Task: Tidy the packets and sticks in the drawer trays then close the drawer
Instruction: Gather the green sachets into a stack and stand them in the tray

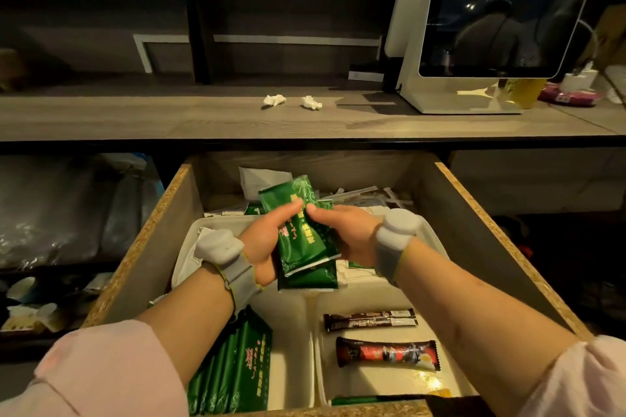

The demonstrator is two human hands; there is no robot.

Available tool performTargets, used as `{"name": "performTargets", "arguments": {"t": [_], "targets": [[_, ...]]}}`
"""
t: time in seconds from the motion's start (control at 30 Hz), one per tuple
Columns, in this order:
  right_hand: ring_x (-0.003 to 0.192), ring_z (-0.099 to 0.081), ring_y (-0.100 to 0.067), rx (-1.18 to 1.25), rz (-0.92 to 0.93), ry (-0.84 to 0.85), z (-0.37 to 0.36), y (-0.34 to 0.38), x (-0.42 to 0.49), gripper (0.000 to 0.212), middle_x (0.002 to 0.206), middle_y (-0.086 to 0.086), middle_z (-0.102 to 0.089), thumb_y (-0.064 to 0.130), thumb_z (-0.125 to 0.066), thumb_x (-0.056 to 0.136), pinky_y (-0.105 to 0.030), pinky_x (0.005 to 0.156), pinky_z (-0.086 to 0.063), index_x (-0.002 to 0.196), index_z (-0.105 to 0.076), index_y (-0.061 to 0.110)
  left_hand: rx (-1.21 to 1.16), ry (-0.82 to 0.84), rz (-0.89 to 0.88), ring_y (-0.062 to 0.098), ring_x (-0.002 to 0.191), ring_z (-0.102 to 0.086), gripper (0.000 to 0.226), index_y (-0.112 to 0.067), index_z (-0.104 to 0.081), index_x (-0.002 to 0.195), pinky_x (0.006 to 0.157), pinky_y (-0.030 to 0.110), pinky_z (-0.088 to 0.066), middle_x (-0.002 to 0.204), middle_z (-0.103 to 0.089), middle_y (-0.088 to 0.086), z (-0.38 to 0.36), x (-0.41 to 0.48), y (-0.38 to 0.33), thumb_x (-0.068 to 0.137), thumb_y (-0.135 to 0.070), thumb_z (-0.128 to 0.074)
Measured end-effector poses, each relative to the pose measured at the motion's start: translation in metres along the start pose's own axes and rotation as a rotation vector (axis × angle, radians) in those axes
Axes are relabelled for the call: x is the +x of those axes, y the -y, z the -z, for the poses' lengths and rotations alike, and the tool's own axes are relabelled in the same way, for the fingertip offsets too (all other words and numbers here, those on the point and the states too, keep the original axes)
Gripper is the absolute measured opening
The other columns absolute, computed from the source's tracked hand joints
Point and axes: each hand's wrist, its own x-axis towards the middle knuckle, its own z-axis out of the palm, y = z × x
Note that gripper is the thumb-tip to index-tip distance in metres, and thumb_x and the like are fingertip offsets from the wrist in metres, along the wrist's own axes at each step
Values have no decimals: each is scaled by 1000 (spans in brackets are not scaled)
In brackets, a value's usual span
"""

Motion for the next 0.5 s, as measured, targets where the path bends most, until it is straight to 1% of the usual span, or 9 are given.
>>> {"name": "performTargets", "arguments": {"t": [0.07,0.1,0.13,0.2,0.27,0.3,0.37,0.43,0.5], "targets": [[80,-62,-20,-235,67,-169,8,4,4,32,93,0,-66,44,-43,97,-34,69,-55,109,-61,22,2,-44,28,31,85,-67,32,-1,-65,108,82,44,-51,88,-73,19,2,0,0,94,-23,-45],[78,-61,-20,-353,106,-270,22,3,9,36,87,1,-63,44,-38,98,-31,64,-51,111,-62,21,7,-81,33,31,84,-67,32,0,-61,114,80,44,-52,89,-72,19,4,1,-1,94,-17,-44],[83,-62,-24,-520,125,-372,41,-1,15,38,89,-2,-63,40,-38,99,-33,66,-49,114,-63,15,18,-109,33,32,83,-66,34,1,-58,120,79,44,-53,92,-69,19,5,1,-1,93,-13,-43],[109,-60,-31,-1012,21,-493,86,-18,27,36,114,-11,-64,28,-45,97,-36,89,-47,125,-58,9,54,-137,36,33,82,-66,36,3,-54,124,78,44,-55,99,-65,21,6,1,-2,92,-6,-40],[128,-48,-29,-1285,-178,-443,118,-46,32,46,138,-12,-51,27,-53,92,-35,105,-38,136,-47,15,78,-156,30,33,72,-70,32,4,-57,116,70,43,-58,94,-67,22,9,3,-1,90,0,-39],[134,-41,-29,-1356,-258,-410,129,-60,37,55,146,-11,-43,30,-56,89,-35,109,-34,141,-41,17,99,-174,28,31,63,-71,28,5,-60,107,63,43,-60,84,-69,22,9,4,1,89,3,-38],[141,-29,-30,-1509,-278,-344,138,-78,43,77,155,-9,-28,44,-62,80,-39,116,-26,145,-29,22,172,-227,39,30,51,-69,22,4,-61,91,57,44,-59,67,-69,21,9,3,3,88,7,-39],[139,-32,-33,-1542,-291,-349,137,-85,50,89,153,-9,-31,57,-65,67,-45,114,-28,143,-28,26,241,-275,48,33,57,-69,18,3,-60,91,65,49,-55,76,-67,23,12,3,4,87,8,-44],[129,-45,-33,-1461,-309,-363,135,-85,55,82,142,-8,-46,57,-65,67,-46,108,-36,137,-36,27,351,-352,3,36,78,-67,20,3,-61,101,80,51,-54,93,-66,25,18,5,0,83,7,-54]]}}
